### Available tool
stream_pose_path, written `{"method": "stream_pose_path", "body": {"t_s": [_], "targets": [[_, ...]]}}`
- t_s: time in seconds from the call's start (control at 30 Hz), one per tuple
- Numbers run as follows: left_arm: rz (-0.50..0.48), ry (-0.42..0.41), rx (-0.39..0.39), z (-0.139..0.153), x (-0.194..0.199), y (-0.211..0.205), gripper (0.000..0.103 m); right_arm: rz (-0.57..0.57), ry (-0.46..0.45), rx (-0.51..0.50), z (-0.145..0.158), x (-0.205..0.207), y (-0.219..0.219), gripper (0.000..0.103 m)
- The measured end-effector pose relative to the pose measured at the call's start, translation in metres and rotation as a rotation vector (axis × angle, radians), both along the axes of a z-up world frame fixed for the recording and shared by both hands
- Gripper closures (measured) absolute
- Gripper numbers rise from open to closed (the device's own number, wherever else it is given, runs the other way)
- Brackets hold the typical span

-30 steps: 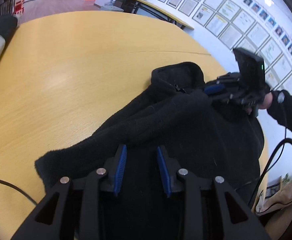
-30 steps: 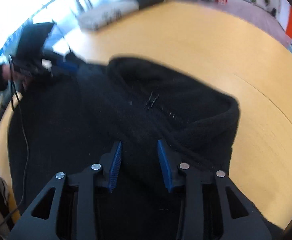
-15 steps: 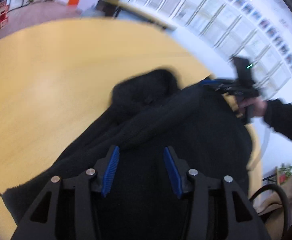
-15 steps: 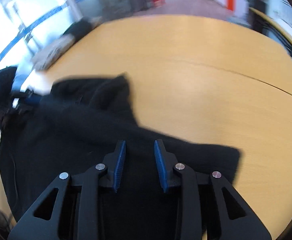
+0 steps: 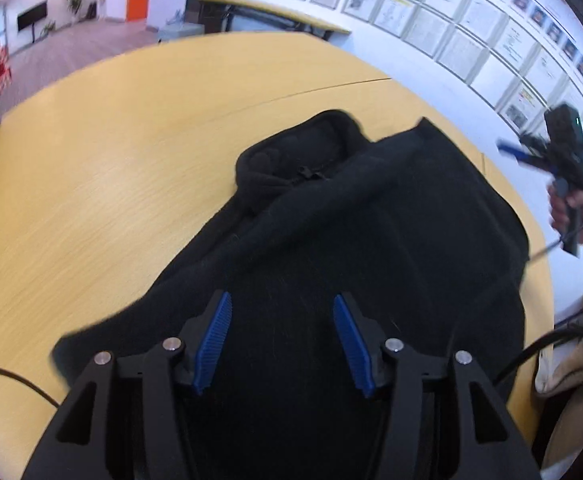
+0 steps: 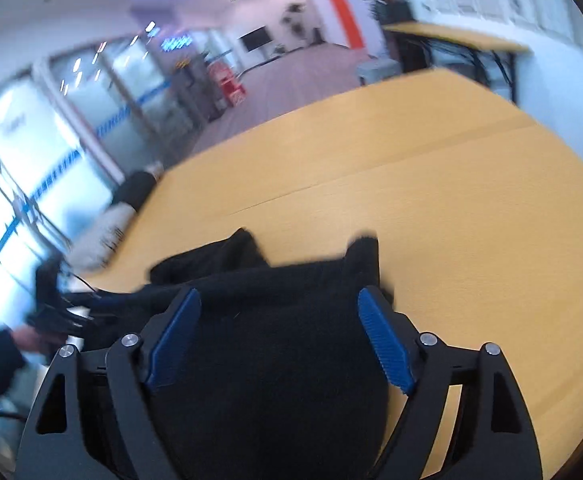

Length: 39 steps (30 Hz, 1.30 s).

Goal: Fold clothes

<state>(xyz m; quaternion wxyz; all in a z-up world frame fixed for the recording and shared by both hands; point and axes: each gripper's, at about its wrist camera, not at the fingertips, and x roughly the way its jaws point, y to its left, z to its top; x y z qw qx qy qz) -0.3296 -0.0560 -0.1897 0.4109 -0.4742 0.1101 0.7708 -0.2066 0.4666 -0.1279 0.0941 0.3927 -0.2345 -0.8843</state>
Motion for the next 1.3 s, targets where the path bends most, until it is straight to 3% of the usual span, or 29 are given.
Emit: {"method": "stream_pose_path", "body": {"t_s": [0.13, 0.23, 0.33, 0.47, 0.6, 0.67, 0.73, 0.8, 0.93, 1.07, 1.13, 1.3], "targets": [[-0.147, 0.137, -0.015, 0.052, 0.024, 0.014, 0.046, -0.136, -0.228, -0.163, -0.037, 0.106, 0.002, 0.020], [-0.274, 0.204, 0.009, 0.075, 0.025, 0.040, 0.041, -0.214, -0.382, -0.249, -0.074, 0.159, -0.001, 0.019], [-0.427, 0.225, 0.004, 0.068, 0.031, 0.081, 0.040, -0.252, -0.406, -0.287, -0.099, 0.173, -0.003, 0.020], [-0.612, 0.165, -0.112, 0.010, 0.044, 0.144, 0.041, -0.304, -0.272, -0.308, -0.105, 0.158, -0.001, 0.021], [-0.629, 0.117, -0.142, -0.029, 0.048, 0.165, 0.040, -0.334, -0.180, -0.340, -0.110, 0.129, -0.005, 0.021], [-0.619, 0.105, -0.141, -0.037, 0.045, 0.170, 0.036, -0.335, -0.157, -0.334, -0.112, 0.113, -0.007, 0.029], [-0.601, 0.108, -0.144, -0.037, 0.043, 0.170, 0.036, -0.338, -0.167, -0.324, -0.115, 0.100, -0.005, 0.055], [-0.574, 0.118, -0.151, -0.037, 0.043, 0.173, 0.036, -0.329, -0.155, -0.305, -0.111, 0.094, 0.001, 0.064], [-0.494, 0.110, -0.150, -0.030, 0.048, 0.190, 0.036, -0.264, -0.048, -0.188, -0.076, 0.091, 0.005, 0.072], [-0.423, 0.090, -0.112, -0.018, 0.055, 0.202, 0.035, -0.172, 0.071, 0.004, -0.021, 0.073, 0.016, 0.073], [-0.423, 0.050, -0.117, -0.028, 0.062, 0.212, 0.030, -0.135, 0.111, 0.078, -0.002, 0.070, 0.031, 0.073], [-0.431, 0.079, -0.110, -0.045, 0.077, 0.253, 0.015, 0.046, 0.213, 0.104, 0.038, 0.074, 0.014, 0.073]]}}
